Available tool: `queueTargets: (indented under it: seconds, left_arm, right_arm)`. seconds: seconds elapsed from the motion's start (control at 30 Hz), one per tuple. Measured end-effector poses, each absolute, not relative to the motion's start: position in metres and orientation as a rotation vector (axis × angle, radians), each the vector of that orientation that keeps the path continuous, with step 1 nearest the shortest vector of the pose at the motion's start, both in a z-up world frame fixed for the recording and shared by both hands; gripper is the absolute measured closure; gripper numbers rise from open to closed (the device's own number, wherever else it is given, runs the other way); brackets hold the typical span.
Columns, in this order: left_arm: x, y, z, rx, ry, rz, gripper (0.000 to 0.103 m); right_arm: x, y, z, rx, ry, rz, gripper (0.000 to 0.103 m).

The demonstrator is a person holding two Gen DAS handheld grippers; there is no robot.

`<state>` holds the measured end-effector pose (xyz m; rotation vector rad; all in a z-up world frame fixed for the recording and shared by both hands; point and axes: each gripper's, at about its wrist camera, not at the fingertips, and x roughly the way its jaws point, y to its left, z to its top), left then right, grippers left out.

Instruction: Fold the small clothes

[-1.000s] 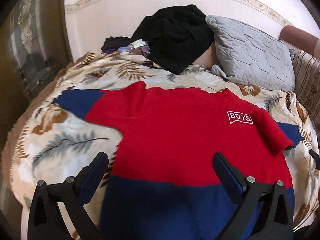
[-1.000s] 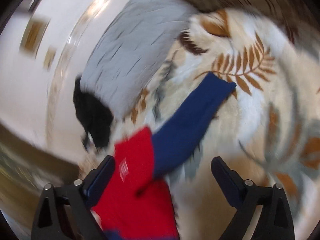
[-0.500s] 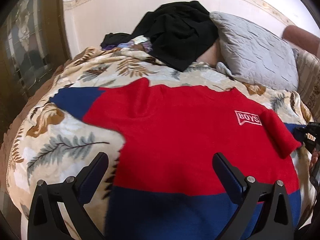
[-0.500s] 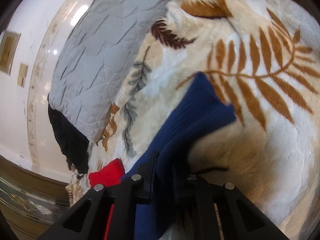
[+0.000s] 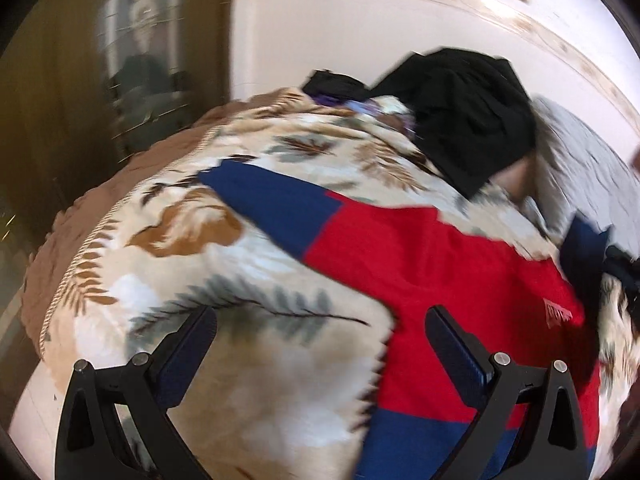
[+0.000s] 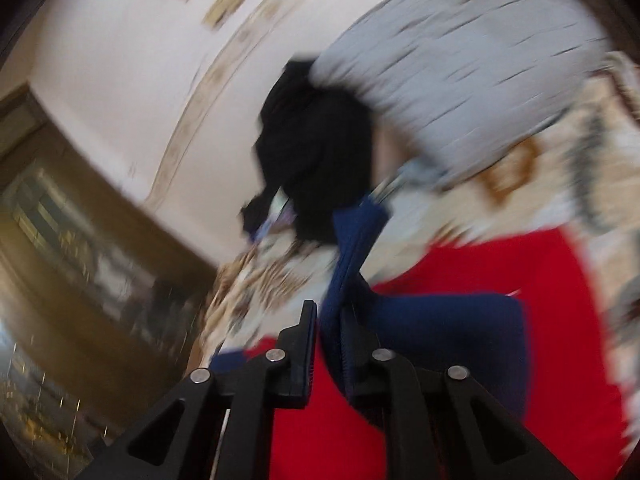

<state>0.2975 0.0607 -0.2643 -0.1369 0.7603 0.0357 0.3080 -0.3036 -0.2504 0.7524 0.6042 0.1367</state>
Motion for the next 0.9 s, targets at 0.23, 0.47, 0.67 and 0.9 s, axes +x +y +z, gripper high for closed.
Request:
queueTargets:
  seconds: [0.23, 0.47, 0.67, 0.9]
  left_arm:
    - [0.316, 0.110, -0.272, -0.217, 0.792, 0.155, 0.000]
    - [0.361, 0.154, -0.284, -0.280, 0.825, 0.223, 0.000]
    - [0.405, 0.171, -0.296, -0.428, 0.873, 0.064, 0.000]
    - [0.455, 0.173, -0.311, -0.582, 0.884, -0.055, 0.041]
  right_arm:
    - [0.304, -0.228, -0.253, 0.711, 0.684, 0.303, 0.015]
    - [0.245, -0.263, -0.238, 0.576, 0.649, 0.205, 0.016]
    - [0.198, -0.324, -0.258, 0.585, 0.646, 0.097, 0.017]
    - [0.198, -0.356, -0.257, 0.636, 0.639, 0.094, 0.017]
